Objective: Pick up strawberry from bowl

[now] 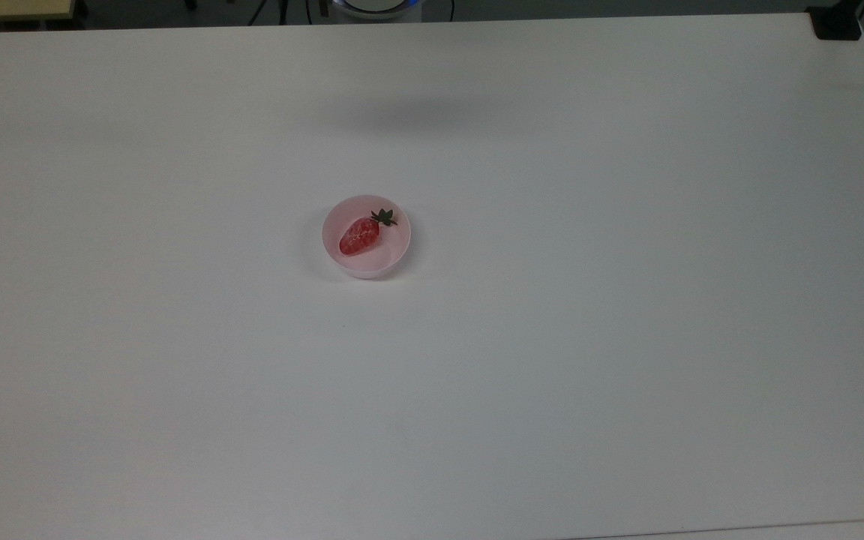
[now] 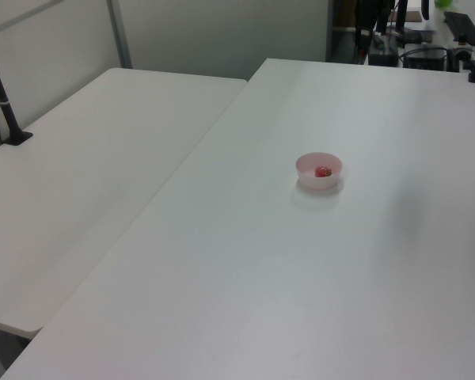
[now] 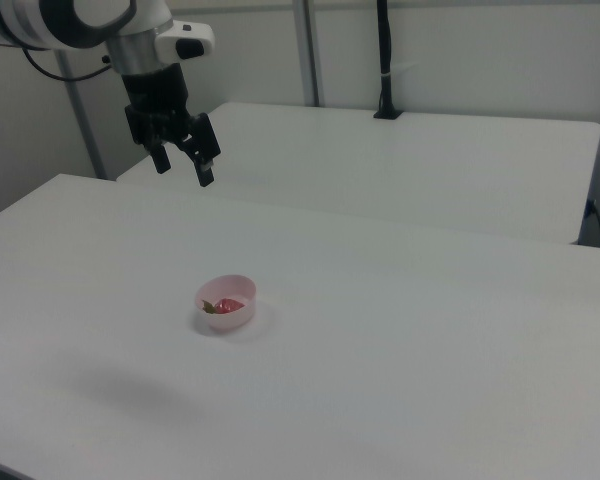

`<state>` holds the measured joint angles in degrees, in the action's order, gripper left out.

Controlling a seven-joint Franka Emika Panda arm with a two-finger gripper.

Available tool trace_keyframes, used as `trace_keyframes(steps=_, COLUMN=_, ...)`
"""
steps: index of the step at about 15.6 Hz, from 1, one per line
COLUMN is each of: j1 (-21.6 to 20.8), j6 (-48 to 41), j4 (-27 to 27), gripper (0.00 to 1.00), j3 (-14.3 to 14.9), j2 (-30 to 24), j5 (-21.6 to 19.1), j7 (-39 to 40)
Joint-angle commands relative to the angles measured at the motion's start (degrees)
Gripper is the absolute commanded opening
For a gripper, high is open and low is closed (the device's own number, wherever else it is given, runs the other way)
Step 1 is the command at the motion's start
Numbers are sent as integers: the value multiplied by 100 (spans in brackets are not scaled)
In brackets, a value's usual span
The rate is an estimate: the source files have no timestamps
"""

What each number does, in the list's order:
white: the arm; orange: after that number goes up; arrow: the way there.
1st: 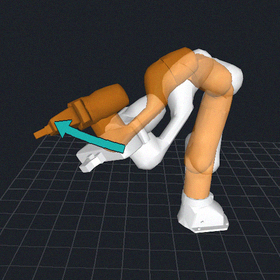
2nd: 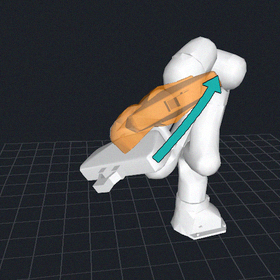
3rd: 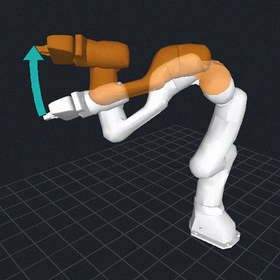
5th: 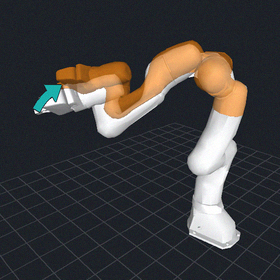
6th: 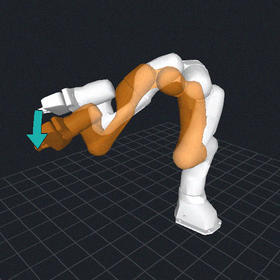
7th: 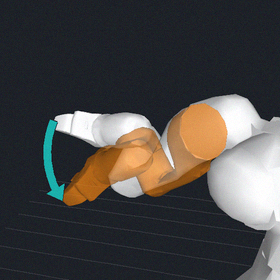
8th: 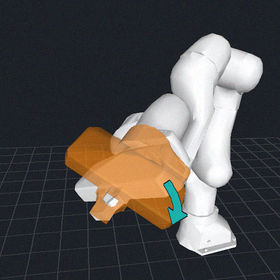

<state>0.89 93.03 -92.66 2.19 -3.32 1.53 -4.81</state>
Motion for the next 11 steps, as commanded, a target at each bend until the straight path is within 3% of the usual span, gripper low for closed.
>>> trace_keyframes(steps=1, j1=-18, j6=154, j4=-156, gripper=100, j3=-16, j2=-81, j5=-3, j7=112)
trace_keyframes(steps=9, j1=-10, j6=145, j4=-156, gripper=100, j3=-16, j2=-81, j5=-3, j7=129)
trace_keyframes(steps=10, j1=-1, j6=137, j4=-156, gripper=100, j3=-16, j2=-81, j5=5, j7=251)
trace_keyframes(steps=11, j1=8, j6=119, j4=-191, gripper=100, j3=-16, j2=-63, j5=58, j7=940)
